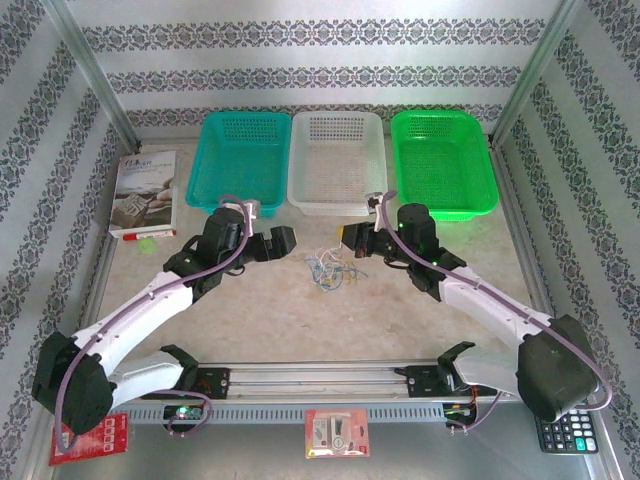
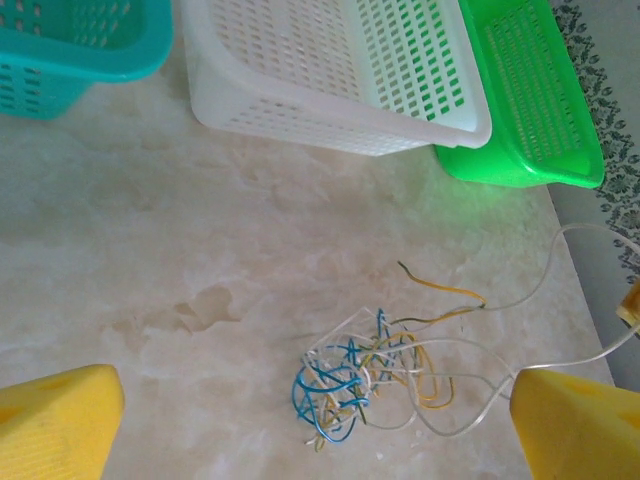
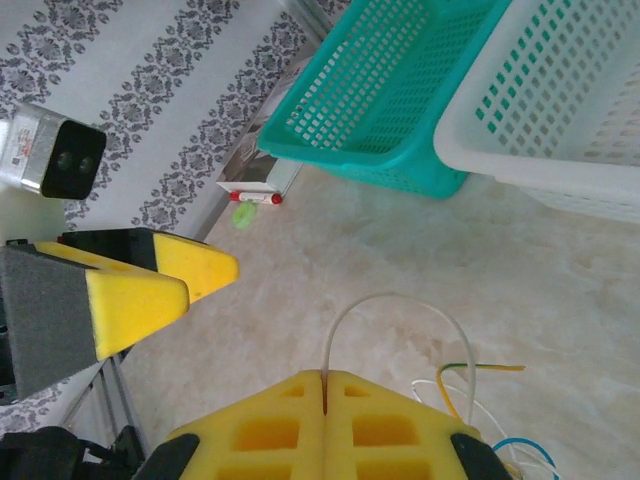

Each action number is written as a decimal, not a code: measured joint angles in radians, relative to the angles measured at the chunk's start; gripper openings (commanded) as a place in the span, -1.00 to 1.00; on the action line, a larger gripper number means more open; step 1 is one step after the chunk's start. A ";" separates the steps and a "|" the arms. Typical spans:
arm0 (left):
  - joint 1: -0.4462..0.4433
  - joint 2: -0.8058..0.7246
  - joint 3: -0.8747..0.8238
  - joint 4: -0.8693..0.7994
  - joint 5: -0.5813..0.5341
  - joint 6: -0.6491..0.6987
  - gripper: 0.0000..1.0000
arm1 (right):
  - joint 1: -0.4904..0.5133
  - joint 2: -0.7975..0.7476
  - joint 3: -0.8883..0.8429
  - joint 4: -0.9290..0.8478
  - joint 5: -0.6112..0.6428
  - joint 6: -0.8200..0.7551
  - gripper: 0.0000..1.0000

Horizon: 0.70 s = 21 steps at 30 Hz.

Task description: Untangle the cables

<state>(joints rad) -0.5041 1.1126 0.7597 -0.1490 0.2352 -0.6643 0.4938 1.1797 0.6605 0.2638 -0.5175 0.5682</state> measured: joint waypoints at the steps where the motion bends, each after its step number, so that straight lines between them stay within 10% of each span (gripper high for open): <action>1: 0.000 0.005 0.000 0.003 0.007 -0.003 0.92 | 0.000 0.006 0.000 0.001 0.001 0.000 -1.00; 21: -0.007 0.148 0.019 0.100 0.183 -0.021 0.26 | 0.034 0.101 0.000 0.000 0.065 0.012 -1.00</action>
<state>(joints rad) -0.5114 1.2610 0.7792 -0.0494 0.4179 -0.6849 0.5282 1.2812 0.6605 0.2638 -0.4522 0.5800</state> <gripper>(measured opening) 0.626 0.056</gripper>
